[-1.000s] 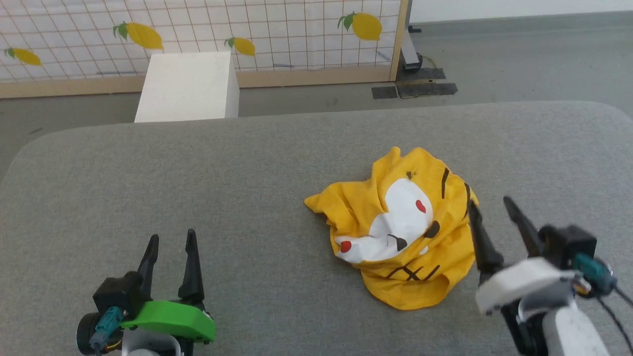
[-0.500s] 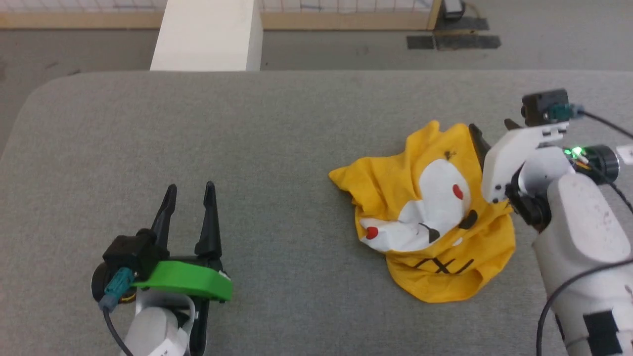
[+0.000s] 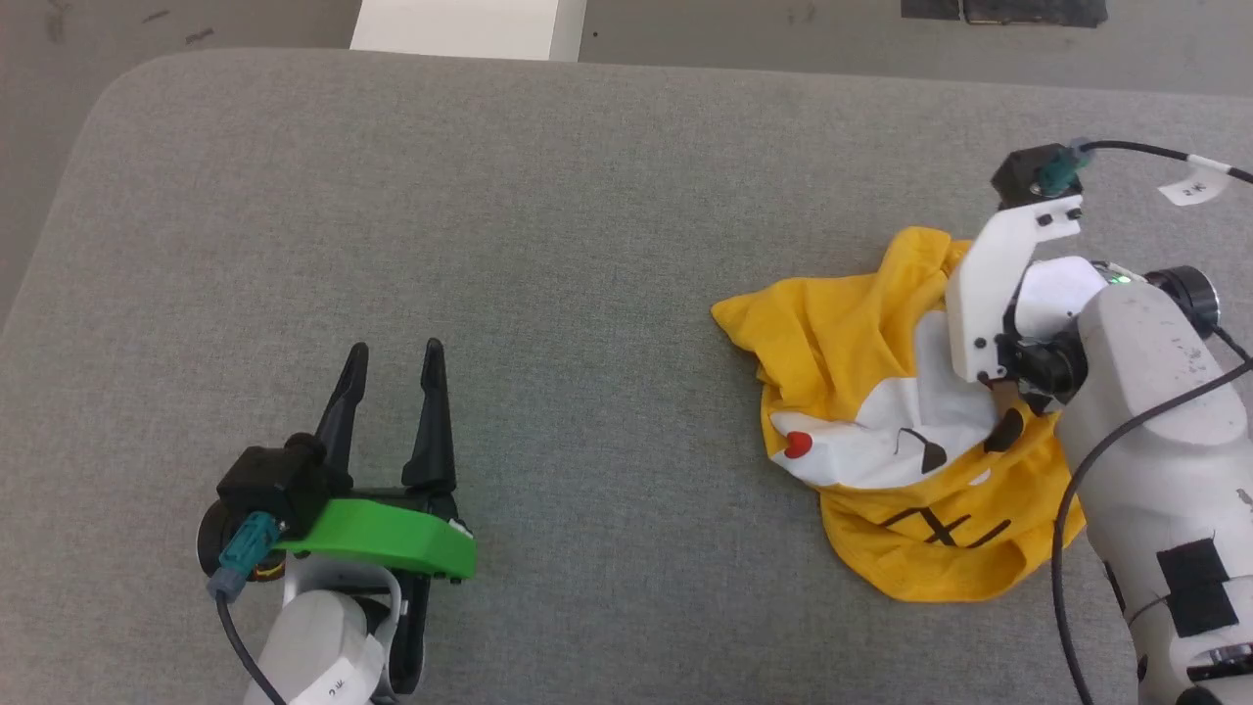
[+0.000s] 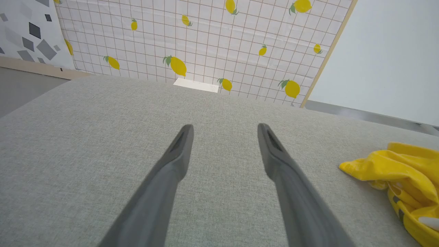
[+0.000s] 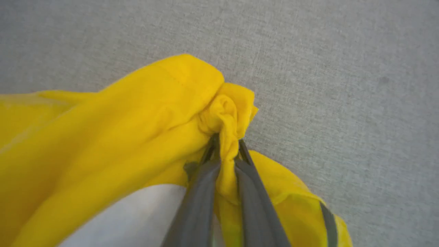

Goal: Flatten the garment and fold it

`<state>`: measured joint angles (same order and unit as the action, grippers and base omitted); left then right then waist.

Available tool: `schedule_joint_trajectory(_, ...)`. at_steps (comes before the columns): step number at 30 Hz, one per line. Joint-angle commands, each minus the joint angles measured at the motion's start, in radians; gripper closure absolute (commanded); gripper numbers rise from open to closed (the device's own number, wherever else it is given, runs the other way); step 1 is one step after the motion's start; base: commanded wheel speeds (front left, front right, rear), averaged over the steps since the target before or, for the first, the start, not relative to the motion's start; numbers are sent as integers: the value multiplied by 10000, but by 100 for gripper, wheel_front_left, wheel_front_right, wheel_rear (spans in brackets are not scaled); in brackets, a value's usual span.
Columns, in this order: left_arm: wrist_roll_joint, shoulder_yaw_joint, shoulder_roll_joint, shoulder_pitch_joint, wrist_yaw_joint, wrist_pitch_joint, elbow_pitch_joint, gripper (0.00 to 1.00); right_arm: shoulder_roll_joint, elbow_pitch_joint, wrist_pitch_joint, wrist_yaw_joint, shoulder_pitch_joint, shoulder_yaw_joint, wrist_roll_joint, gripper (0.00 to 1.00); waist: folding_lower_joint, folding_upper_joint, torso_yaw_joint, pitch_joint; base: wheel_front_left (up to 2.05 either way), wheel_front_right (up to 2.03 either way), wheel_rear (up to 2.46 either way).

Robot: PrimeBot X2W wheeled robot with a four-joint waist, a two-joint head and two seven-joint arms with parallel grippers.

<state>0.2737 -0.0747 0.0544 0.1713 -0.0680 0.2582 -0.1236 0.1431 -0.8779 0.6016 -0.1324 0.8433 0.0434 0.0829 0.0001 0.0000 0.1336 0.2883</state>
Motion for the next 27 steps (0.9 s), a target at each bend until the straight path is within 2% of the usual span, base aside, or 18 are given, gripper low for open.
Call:
schedule_joint_trajectory(1,-14,20,-40,73,61,36,-35,0,64,197,-424,17,-167,137,103,100,-1,0,-138,-169,0,0,0)
schedule_joint_trajectory(7,-195,197,-40,-186,32,36,-184,0,-82,1963,-3240,17,-825,642,922,100,-1,0,-560,-912,0,0,0)
schedule_joint_trajectory(11,-340,374,-40,-500,-11,36,-277,0,-112,3881,-4021,17,-1723,1476,1809,100,-1,0,-861,-1502,0,0,0)
schedule_joint_trajectory(15,-446,544,-41,-807,-62,36,-326,0,68,6548,-3542,17,-3155,2674,2788,100,-1,0,-1152,-1975,0,0,0)
schedule_joint_trajectory(19,-465,612,-41,-1043,-99,36,-354,0,398,8978,-2270,17,-5075,3779,3604,100,-1,0,-1333,-2281,0,0,0)
schedule_joint_trajectory(21,-454,628,-41,-1120,-113,36,-364,0,565,9655,-1533,17,-6113,4189,3818,100,-1,0,-1386,-2385,0,0,0)
schedule_joint_trajectory(24,-444,635,-41,-1216,-125,36,-386,0,626,9998,-684,17,-7467,4447,4026,100,-1,0,-1460,-2475,0,0,0)
schedule_joint_trajectory(25,-448,634,-41,-1250,-137,36,-410,0,677,10013,-462,17,-7833,4523,3959,52,-1,0,-1481,-2516,0,0,0)
schedule_joint_trajectory(26,-451,631,-41,-1274,-146,36,-425,0,664,10026,-366,17,-8092,4546,3938,0,-1,0,-1490,-2531,0,0,0)
schedule_joint_trajectory(27,-458,633,-41,-1295,-157,36,-436,0,587,10029,-335,17,-8372,4490,3924,0,-1,0,-1506,-2546,0,0,0)
